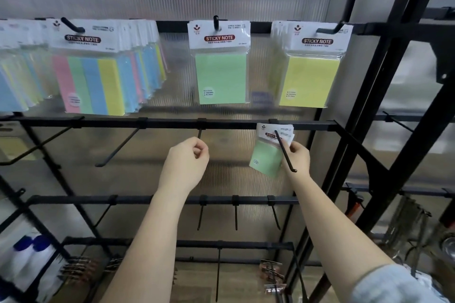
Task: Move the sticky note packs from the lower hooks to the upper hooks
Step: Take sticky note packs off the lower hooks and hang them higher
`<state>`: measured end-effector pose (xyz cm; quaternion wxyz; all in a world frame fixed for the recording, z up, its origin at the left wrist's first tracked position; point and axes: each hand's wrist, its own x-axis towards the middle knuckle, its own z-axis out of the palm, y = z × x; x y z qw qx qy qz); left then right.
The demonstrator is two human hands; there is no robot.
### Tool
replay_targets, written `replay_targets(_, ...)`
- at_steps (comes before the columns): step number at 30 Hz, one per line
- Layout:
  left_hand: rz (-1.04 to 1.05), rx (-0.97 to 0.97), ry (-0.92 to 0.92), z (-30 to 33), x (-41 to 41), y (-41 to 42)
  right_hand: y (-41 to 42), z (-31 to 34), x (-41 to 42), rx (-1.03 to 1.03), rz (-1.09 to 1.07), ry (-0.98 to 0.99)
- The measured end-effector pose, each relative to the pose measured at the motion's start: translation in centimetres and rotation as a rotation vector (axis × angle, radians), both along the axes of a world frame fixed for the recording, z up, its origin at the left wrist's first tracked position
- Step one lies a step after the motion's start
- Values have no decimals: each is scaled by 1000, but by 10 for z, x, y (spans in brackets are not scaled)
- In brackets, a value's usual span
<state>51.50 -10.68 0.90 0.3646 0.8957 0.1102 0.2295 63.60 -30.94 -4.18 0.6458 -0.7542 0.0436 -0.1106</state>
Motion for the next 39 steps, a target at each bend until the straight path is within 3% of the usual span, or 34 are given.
replay_targets(13, -76, 7, 31, -1, 18, -18, -18, 12, -67, -61, -57, -80)
replay_targets(22, -166, -46, 191, -6, 71, -54, -40, 34, -103, -361, -122, -102)
replay_targets(28, -194, -85, 317, -7, 108, -76, -54, 51, -114, -337, -159, -133)
replay_targets(39, -88, -483, 301, -16, 123, -102, -79, 60, -122, -229, -306, -206)
